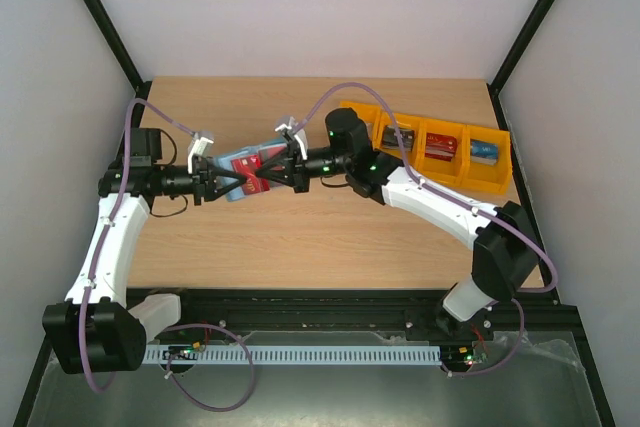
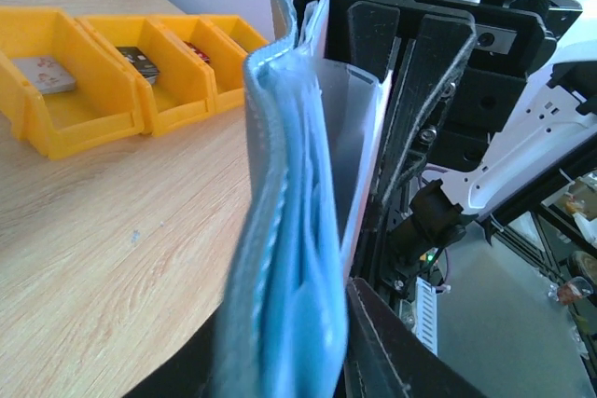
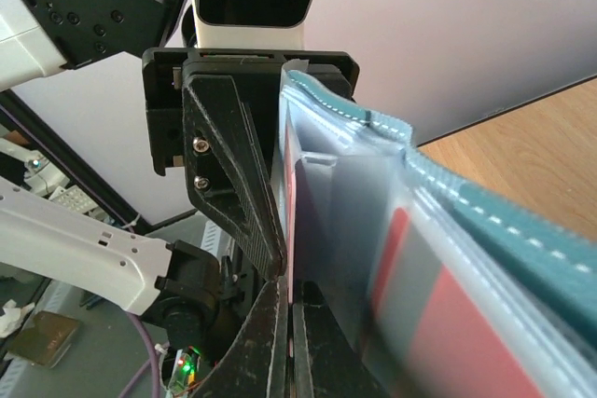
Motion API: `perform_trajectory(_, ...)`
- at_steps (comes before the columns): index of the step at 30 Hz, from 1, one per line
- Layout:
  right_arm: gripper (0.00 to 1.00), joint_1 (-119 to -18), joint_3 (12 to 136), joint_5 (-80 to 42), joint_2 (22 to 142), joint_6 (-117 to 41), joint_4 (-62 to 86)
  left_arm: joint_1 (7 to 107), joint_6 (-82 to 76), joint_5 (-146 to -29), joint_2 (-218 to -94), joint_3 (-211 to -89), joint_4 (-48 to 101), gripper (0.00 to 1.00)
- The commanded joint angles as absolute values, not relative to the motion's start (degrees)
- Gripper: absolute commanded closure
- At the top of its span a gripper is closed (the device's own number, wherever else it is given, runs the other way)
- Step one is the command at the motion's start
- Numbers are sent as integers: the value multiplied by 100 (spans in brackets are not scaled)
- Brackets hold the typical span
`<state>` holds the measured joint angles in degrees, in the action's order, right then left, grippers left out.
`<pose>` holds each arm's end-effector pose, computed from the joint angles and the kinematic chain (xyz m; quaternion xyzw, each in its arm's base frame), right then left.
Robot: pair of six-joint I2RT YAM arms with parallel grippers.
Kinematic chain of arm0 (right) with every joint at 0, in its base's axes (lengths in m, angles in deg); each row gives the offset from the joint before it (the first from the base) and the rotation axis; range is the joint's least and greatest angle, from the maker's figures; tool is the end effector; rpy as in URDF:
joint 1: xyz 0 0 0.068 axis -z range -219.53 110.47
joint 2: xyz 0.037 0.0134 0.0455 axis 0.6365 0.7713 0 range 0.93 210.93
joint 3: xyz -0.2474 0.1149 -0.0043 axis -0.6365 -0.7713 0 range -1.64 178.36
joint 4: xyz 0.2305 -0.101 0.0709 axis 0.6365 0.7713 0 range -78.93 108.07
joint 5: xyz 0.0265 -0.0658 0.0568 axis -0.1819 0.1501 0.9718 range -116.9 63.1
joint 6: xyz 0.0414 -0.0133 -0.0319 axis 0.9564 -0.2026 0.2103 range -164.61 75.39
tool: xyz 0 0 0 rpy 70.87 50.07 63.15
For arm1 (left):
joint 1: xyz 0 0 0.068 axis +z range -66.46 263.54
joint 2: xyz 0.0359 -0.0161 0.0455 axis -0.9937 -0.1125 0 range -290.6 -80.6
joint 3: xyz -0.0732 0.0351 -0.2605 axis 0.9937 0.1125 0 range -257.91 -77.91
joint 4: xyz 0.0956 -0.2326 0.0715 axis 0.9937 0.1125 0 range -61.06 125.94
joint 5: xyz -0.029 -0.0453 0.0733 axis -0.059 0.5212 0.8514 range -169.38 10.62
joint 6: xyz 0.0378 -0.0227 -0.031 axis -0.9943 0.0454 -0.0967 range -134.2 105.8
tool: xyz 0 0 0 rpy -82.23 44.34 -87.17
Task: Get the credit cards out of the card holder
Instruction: Remove the credit card from the card holder.
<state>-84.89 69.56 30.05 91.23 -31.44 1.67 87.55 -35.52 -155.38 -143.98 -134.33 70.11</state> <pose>0.2350 0.2803 0.3382 -0.4817 0.5603 0.5950 0.3163 0.2092 -0.0200 0.3180 0.3283 0.6945 -0.4993 0.4008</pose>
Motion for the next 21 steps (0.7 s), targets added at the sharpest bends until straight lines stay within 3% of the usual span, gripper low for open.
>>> perform_trajectory(1,98,-8375,6851,3249,8796,-3151,-40,8819,-3635,-15830,-14300,-13455,6901,74)
perform_trajectory(11,98,-8229,6835,3144,8680,-3227,137,8829,-3797,-15883,-14295,-13486,7055,97)
perform_trajectory(21,98,-7410,6438,2173,8313,-2789,370,8846,-3308,-15584,-14292,-13427,6626,98)
